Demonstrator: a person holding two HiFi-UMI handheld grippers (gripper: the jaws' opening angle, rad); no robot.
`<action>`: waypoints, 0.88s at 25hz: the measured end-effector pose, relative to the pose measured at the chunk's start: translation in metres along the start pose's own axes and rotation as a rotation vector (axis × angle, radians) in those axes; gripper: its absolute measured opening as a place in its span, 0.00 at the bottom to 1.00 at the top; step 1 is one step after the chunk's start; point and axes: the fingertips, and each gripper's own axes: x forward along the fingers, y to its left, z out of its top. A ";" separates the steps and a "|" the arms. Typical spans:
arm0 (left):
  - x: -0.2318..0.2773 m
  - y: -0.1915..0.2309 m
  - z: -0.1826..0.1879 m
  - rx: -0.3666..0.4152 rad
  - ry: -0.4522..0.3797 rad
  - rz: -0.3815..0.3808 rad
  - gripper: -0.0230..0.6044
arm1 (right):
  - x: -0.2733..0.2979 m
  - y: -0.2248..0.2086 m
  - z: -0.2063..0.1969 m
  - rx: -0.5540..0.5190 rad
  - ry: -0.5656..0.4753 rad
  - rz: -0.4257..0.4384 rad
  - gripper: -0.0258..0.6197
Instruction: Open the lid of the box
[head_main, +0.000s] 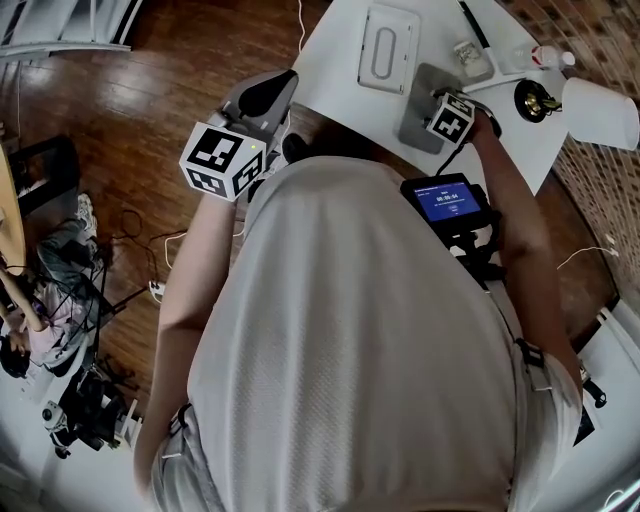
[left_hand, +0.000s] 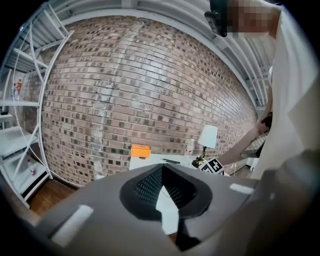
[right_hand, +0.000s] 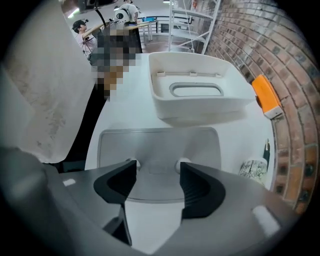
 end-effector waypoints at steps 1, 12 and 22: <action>0.002 0.000 -0.001 0.000 -0.001 -0.004 0.04 | -0.003 -0.001 0.000 0.012 -0.010 -0.002 0.47; 0.028 0.003 0.013 0.020 -0.049 -0.069 0.04 | -0.225 -0.058 0.118 0.284 -0.915 -0.159 0.04; 0.035 0.001 0.044 0.041 -0.094 -0.112 0.04 | -0.306 -0.027 0.187 0.145 -1.240 -0.079 0.04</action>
